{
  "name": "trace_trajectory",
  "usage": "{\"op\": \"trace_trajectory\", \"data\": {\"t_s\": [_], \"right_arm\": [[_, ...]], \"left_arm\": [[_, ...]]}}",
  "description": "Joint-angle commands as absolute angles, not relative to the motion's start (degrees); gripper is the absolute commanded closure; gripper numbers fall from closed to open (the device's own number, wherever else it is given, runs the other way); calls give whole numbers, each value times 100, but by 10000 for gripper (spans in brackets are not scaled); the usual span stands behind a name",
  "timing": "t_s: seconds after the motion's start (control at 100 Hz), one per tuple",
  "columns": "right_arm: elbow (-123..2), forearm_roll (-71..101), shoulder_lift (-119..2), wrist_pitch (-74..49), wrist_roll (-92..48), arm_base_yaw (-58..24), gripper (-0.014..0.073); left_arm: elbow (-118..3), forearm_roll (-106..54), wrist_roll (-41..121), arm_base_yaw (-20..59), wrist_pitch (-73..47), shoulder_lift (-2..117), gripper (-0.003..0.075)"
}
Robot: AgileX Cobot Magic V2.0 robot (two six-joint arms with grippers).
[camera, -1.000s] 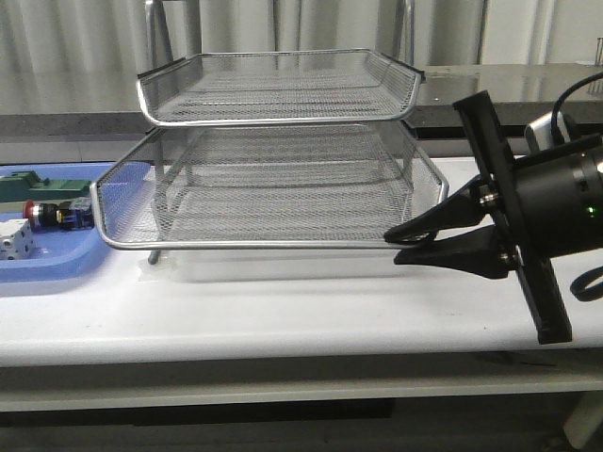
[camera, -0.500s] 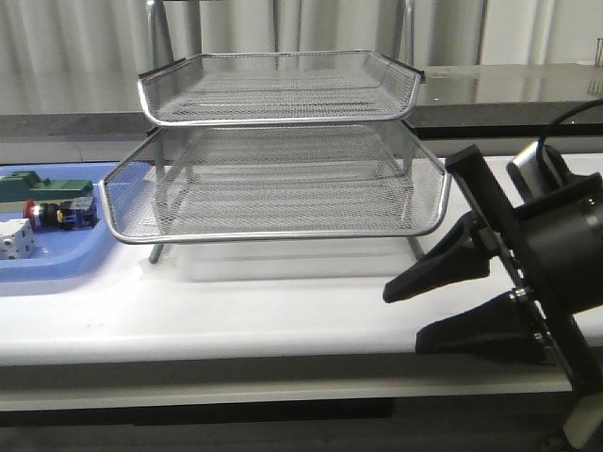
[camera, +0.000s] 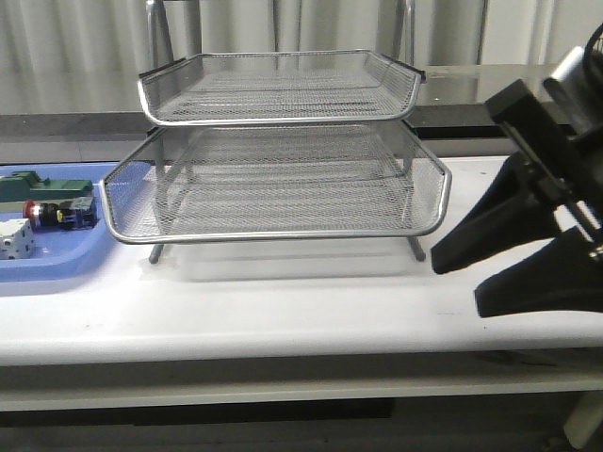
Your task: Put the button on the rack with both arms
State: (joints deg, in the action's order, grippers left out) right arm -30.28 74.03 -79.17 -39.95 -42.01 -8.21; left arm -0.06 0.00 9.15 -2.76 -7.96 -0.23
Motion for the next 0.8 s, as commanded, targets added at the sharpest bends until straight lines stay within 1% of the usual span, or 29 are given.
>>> {"op": "trace_trajectory", "data": {"t_s": [0.0,0.19,0.42,0.53,0.62,0.79], "right_arm": [[-3129,6728,-7301,-4041,-3615,-797,232],[-3395,4803,-6125,-3963,-2338,-797,232],[-4212,1943,-4823,-4100,-790,-797,232],[-4424,809,-4316,-4139,-292,-797,232],[-4422,255,-3886,-4129,-62,-797,232],[-4396,-198,-3262,-4136,0,-797,236]], "left_arm": [[306,0,903,-243,-349,-202,741],[306,0,903,-243,-349,-202,741],[306,0,903,-243,-349,-202,741],[306,0,903,-243,-349,-202,741],[306,0,903,-243,-349,-202,741],[306,0,903,-243,-349,-202,741]]}}
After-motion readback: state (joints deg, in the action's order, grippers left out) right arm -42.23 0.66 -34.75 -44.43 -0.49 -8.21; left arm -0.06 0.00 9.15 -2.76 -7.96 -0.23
